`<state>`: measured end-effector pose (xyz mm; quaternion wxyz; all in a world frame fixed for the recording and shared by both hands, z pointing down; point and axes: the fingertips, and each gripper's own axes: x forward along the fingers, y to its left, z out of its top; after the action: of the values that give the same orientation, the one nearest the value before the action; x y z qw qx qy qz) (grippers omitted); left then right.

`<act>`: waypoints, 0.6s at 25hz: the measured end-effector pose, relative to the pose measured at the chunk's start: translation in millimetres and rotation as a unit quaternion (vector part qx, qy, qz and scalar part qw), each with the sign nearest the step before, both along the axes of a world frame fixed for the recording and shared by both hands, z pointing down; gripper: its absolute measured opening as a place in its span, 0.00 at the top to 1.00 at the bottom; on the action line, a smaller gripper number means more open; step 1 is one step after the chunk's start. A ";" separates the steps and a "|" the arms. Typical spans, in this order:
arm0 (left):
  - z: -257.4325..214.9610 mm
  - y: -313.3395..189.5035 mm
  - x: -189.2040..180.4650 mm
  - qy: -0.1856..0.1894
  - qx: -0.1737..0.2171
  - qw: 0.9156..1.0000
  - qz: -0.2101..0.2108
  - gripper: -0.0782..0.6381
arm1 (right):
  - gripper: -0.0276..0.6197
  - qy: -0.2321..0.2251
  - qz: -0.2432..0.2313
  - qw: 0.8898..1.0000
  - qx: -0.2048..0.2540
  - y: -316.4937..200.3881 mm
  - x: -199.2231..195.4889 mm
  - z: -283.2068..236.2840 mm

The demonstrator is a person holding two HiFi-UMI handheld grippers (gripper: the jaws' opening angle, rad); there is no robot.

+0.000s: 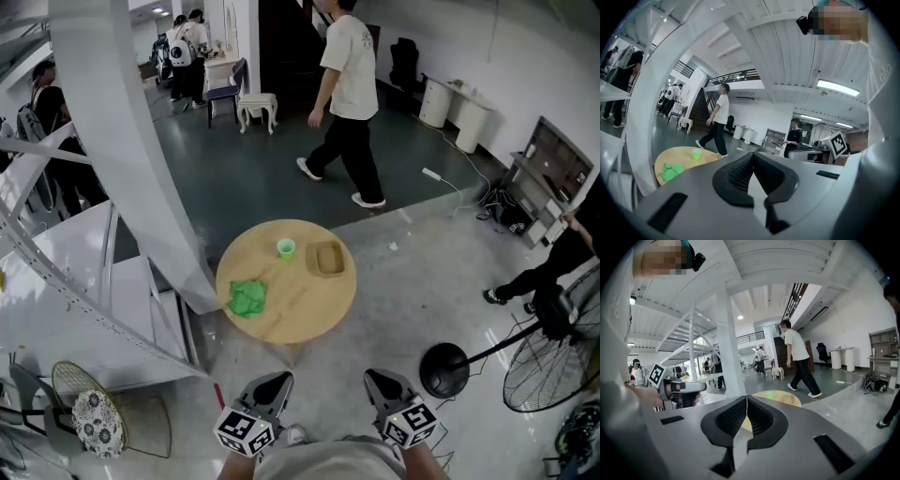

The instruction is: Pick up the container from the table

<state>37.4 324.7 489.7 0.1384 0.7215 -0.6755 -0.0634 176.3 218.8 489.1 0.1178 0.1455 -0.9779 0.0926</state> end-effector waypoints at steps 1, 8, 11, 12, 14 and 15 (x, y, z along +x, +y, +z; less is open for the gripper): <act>2.1 1.2 -7.4 0.003 0.001 1.000 0.000 0.87 | 0.91 0.001 0.001 1.000 0.000 1.0 -6.5 1.1; 19.4 -7.2 -40.0 0.007 -0.008 1.000 0.006 0.87 | 0.91 0.013 0.013 1.000 -0.001 -8.6 -31.7 15.8; 28.4 -27.7 -44.4 0.007 -0.017 1.000 0.006 0.87 | 0.91 0.011 0.013 1.000 -0.008 -30.9 -37.5 24.2; 31.3 -36.8 -48.3 0.006 -0.020 1.000 0.007 0.87 | 0.91 0.011 0.012 1.000 -0.010 -40.7 -42.7 27.2; 35.8 -56.9 -62.9 0.004 -0.024 1.000 0.006 0.87 | 0.91 0.010 0.006 1.000 -0.011 -61.4 -60.8 31.9; 37.3 -68.2 -71.7 0.004 -0.026 1.000 0.005 0.87 | 0.91 0.010 0.001 1.000 -0.010 -72.5 -71.5 33.8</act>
<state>-34.3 256.6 527.0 0.1599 0.7206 -0.6730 -0.0480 104.9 146.3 522.9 0.1289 0.1459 -0.9756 0.1013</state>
